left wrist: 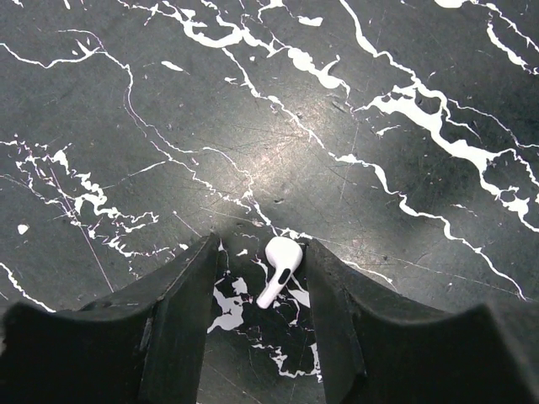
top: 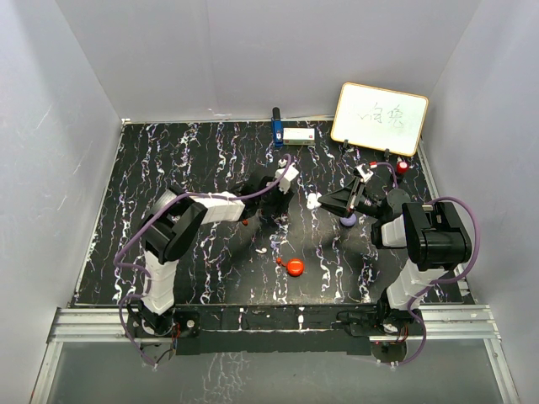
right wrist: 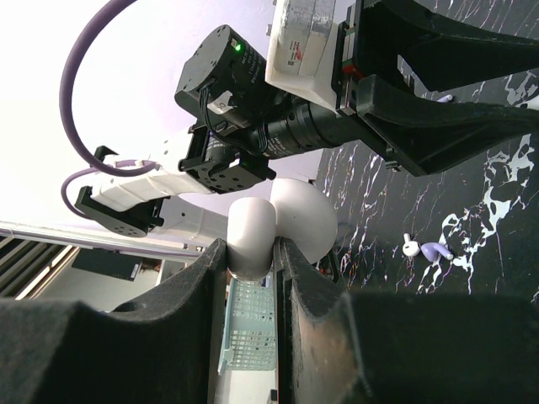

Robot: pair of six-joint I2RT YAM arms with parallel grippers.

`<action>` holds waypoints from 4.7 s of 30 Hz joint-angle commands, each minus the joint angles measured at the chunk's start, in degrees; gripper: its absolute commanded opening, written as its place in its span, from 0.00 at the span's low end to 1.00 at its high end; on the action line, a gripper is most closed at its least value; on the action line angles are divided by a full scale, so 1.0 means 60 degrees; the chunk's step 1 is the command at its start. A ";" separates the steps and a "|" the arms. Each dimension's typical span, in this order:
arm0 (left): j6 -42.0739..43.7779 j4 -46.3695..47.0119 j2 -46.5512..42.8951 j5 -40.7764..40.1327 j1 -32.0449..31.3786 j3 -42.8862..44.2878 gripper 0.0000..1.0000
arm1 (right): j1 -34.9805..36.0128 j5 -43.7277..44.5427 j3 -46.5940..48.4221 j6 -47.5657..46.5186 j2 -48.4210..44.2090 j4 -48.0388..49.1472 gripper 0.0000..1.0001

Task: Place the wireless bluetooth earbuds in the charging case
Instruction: Pick up the earbud from the center of the board, then place the earbud in the charging case.

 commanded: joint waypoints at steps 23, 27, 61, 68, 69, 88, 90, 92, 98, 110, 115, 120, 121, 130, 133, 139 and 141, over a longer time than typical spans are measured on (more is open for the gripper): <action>0.0047 -0.0809 -0.0161 0.0132 0.0077 0.0075 0.16 | -0.0047 0.0026 -0.0046 -0.0035 -0.0055 0.1499 0.00; 0.0032 -0.0834 -0.0274 0.0170 0.0077 0.0067 0.12 | -0.0047 0.0034 -0.0046 -0.0038 -0.0054 0.1501 0.00; -0.4296 0.5896 -0.4993 0.1032 0.0091 -0.3841 0.05 | 0.0960 0.0722 0.0059 0.0065 0.0676 0.1473 0.00; -0.4298 0.7829 -0.4662 0.1278 0.0091 -0.4502 0.06 | 0.1856 0.1504 0.0170 0.0301 0.1117 0.1482 0.00; -0.4246 0.8222 -0.4592 0.1341 0.0091 -0.4648 0.06 | 0.1917 0.1588 0.0184 0.0336 0.1171 0.1498 0.00; -0.3656 1.3644 -0.2526 0.2708 0.0091 -0.5613 0.07 | 0.2498 0.2281 0.0364 0.1287 0.1946 0.2408 0.00; -0.3629 1.3833 -0.2434 0.2819 0.0091 -0.5594 0.07 | 0.2526 0.2306 0.0378 0.1491 0.2063 0.2730 0.00; -0.3535 1.3944 -0.2362 0.2816 0.0091 -0.5630 0.08 | 0.2544 0.2319 0.0392 0.1694 0.2172 0.3029 0.00; -0.3361 1.3945 -0.2316 0.2836 0.0091 -0.5595 0.07 | 0.2629 0.2184 0.0466 0.1761 0.2230 0.3298 0.00; -0.3190 1.3950 -0.2599 0.2759 0.0089 -0.5661 0.08 | 0.2653 0.1791 0.0496 0.1109 0.1637 0.3311 0.00; -0.3194 1.3960 -0.2617 0.2781 0.0091 -0.5714 0.07 | 0.2666 0.1776 0.0459 0.1086 0.1508 0.3305 0.00; -0.3157 1.3960 -0.2595 0.2775 0.0091 -0.5712 0.07 | 0.2656 0.1778 0.0481 0.1125 0.1400 0.3310 0.00; -0.3171 1.3960 -0.2593 0.2790 0.0093 -0.5705 0.07 | 0.2662 0.1781 0.0489 0.1122 0.1393 0.3313 0.00; -0.3161 1.3960 -0.2572 0.2820 0.0092 -0.5726 0.07 | 0.2663 0.1811 0.0524 0.1194 0.1243 0.3313 0.00; -0.3161 1.3960 -0.2572 0.2807 0.0091 -0.5747 0.07 | 0.2651 0.1829 0.0539 0.1222 0.1178 0.3311 0.00; -0.3118 1.3960 -0.2605 0.2763 0.0091 -0.5719 0.07 | 0.2663 0.1854 0.0584 0.1339 0.1145 0.3307 0.00; -0.3103 1.3960 -0.2631 0.2763 0.0091 -0.5705 0.07 | 0.2660 0.1855 0.0584 0.1402 0.1141 0.3314 0.00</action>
